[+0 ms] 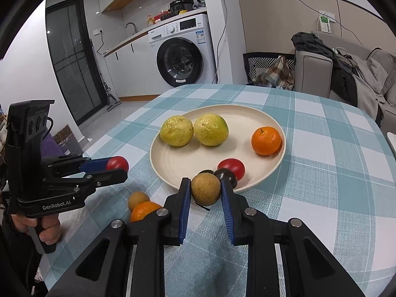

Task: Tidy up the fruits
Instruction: 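Carry the brown fruit and red tomato onto the plate and release both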

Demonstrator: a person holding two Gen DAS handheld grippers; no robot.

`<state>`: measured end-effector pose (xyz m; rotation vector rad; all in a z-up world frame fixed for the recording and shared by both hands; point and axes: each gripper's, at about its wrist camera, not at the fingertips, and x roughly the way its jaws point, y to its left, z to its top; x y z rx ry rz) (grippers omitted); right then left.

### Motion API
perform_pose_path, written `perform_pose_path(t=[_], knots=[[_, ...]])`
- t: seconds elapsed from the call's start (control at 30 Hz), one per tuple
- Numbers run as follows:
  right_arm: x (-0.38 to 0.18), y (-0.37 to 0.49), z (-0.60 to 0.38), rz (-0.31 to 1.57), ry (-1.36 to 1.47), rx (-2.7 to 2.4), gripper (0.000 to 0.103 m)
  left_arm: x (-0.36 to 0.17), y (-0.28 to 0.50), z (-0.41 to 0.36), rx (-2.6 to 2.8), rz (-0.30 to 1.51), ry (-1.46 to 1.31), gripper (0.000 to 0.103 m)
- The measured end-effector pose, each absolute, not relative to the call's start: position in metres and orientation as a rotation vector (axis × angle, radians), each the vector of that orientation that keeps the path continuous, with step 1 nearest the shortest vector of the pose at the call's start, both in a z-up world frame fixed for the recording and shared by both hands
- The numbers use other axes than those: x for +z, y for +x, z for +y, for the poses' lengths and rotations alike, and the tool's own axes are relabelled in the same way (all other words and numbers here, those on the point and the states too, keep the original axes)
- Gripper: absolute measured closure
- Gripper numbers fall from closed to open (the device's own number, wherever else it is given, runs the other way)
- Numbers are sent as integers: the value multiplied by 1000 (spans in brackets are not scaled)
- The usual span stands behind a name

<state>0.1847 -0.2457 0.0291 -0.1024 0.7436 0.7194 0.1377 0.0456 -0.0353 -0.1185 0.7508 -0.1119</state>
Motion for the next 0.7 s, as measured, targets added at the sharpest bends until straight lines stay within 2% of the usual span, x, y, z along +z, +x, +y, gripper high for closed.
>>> perform_pose_path(t=[0.33, 0.7], knots=[[36, 194, -262, 685, -9, 640, 78, -22, 150, 32, -119, 696, -133, 75], [34, 203, -269, 718, 32, 623, 78, -23, 195, 26, -136, 696, -147, 75]])
